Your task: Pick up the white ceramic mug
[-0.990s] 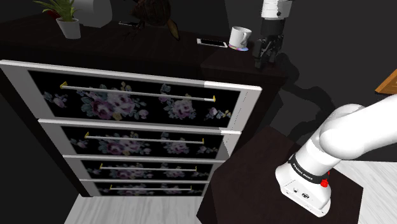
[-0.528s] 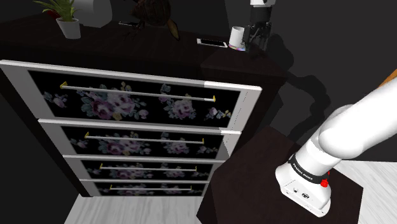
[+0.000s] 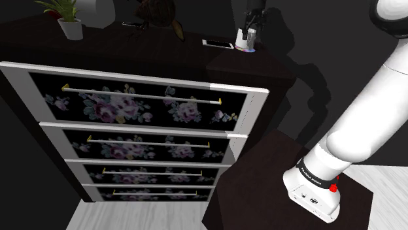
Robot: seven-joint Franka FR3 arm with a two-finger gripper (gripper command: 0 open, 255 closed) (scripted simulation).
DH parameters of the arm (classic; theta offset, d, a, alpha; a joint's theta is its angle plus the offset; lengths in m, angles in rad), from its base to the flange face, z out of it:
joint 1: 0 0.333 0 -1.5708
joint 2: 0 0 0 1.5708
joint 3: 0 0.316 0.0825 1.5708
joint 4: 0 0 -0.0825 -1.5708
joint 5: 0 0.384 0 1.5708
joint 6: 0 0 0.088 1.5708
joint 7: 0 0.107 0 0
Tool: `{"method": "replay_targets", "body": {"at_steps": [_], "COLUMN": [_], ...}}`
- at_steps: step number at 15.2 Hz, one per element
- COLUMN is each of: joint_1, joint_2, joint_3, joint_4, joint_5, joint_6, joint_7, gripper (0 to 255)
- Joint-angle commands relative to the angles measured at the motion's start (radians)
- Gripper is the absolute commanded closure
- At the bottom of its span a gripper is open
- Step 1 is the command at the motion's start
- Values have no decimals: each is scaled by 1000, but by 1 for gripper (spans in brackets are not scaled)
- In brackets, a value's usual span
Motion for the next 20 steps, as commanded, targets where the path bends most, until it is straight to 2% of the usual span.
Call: {"method": "replay_targets", "body": {"at_steps": [1,6,13,15,16,20], "joint_1": [-9,-50,-44,-44,-39,-36], "joint_2": [83,347,287,283,290,292], "joint_3": [-7,-21,-18,-17,-14,-12], "joint_4": [123,540,350,337,352,350], "joint_5": [11,47,41,40,41,42], "joint_6": [-37,-183,-54,-44,-54,-51], "joint_7": [-21,-76,-64,-63,-55,-50], "gripper": [0,0,0,0,255,255]}}
